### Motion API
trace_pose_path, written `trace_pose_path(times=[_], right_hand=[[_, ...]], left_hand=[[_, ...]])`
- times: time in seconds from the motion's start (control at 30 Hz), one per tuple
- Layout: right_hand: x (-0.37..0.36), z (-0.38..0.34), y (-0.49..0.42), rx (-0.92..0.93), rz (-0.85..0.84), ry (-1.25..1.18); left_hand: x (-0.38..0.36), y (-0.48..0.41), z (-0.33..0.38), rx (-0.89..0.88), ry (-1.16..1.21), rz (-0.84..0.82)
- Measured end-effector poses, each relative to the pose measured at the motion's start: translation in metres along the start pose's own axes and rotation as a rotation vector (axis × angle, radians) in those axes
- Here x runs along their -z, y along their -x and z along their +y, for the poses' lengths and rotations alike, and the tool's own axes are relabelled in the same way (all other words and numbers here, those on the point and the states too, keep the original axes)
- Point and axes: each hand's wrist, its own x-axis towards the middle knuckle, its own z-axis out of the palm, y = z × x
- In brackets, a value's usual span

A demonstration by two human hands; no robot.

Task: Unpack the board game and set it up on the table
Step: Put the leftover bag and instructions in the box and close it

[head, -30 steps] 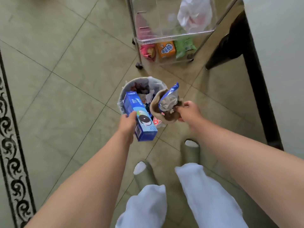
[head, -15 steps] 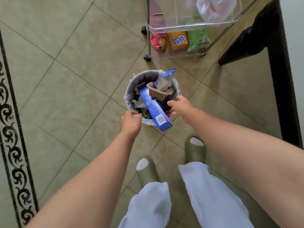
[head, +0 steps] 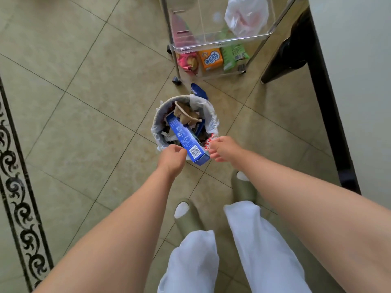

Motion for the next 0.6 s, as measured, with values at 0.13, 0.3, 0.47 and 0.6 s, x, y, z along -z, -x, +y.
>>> trace_pose_path(times=[0.13, 0.3, 0.47, 0.6], right_hand=[[0.009, 0.013, 0.029, 0.032, 0.022, 0.002], [0.021, 0.027, 0.045, 0.037, 0.063, -0.079], [0.029, 0.03, 0.011, 0.079, 0.102, -0.067], [0.029, 0.022, -0.034, 0.09, 0.083, -0.03]], left_hand=[[-0.002, 0.02, 0.014, -0.061, -0.095, -0.053], [-0.015, 0.034, 0.022, -0.106, -0.178, -0.064], [-0.03, 0.011, 0.012, -0.098, -0.15, 0.016], [-0.039, -0.028, -0.008, 0.062, -0.074, 0.257]])
